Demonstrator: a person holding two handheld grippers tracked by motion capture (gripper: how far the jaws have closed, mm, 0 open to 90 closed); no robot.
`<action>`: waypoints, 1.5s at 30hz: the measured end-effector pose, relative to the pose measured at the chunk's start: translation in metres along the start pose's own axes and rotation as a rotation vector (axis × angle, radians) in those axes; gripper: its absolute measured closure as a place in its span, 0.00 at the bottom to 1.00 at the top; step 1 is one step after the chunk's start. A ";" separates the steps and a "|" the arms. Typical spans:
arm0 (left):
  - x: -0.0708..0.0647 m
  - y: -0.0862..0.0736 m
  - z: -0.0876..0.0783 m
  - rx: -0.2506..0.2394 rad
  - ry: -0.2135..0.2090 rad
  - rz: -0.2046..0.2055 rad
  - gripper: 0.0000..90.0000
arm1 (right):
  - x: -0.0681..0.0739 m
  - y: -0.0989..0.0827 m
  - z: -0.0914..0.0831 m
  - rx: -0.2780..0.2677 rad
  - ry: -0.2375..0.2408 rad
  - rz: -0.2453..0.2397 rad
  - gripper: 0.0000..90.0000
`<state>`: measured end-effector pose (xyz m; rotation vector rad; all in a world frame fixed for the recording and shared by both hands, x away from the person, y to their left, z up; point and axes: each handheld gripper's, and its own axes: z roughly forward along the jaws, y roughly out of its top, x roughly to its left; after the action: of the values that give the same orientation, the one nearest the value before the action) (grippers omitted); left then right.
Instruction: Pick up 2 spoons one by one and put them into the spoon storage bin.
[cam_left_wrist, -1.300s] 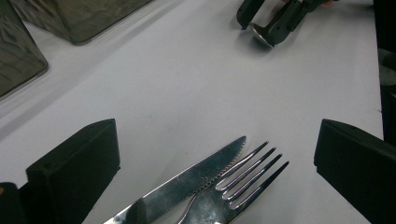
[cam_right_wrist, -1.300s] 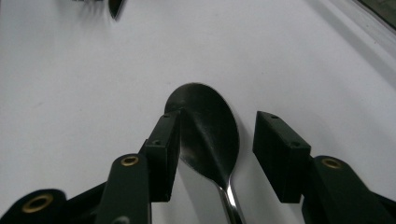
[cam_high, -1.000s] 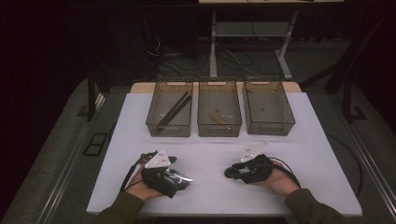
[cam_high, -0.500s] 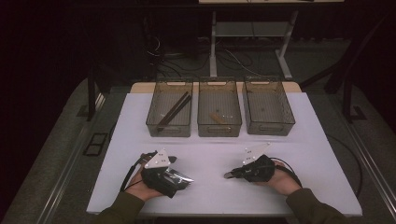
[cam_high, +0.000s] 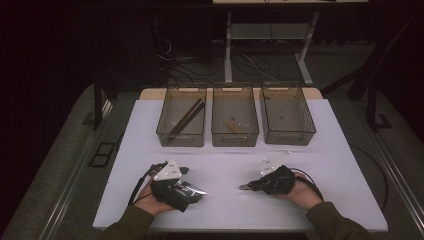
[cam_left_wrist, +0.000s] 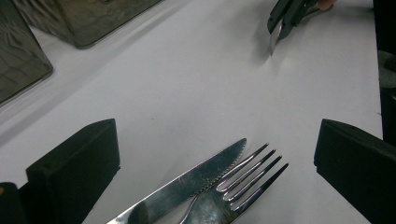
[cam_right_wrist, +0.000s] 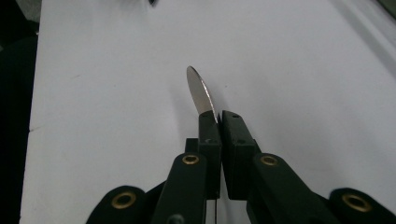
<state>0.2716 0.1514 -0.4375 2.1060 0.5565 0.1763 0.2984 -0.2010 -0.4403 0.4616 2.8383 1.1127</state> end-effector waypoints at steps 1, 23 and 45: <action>0.000 0.000 0.000 -0.001 0.000 -0.002 0.00 | -0.001 0.001 -0.001 -0.005 -0.004 0.004 0.97; 0.000 -0.001 0.002 -0.010 -0.017 -0.018 0.00 | -0.022 0.020 -0.022 -0.178 -0.116 0.166 0.97; 0.002 -0.002 0.002 -0.026 -0.021 -0.051 0.00 | -0.064 0.060 -0.041 -0.308 -0.250 0.259 0.97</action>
<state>0.2736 0.1514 -0.4403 2.0640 0.5917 0.1322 0.3679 -0.2048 -0.3727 0.8886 2.3877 1.3927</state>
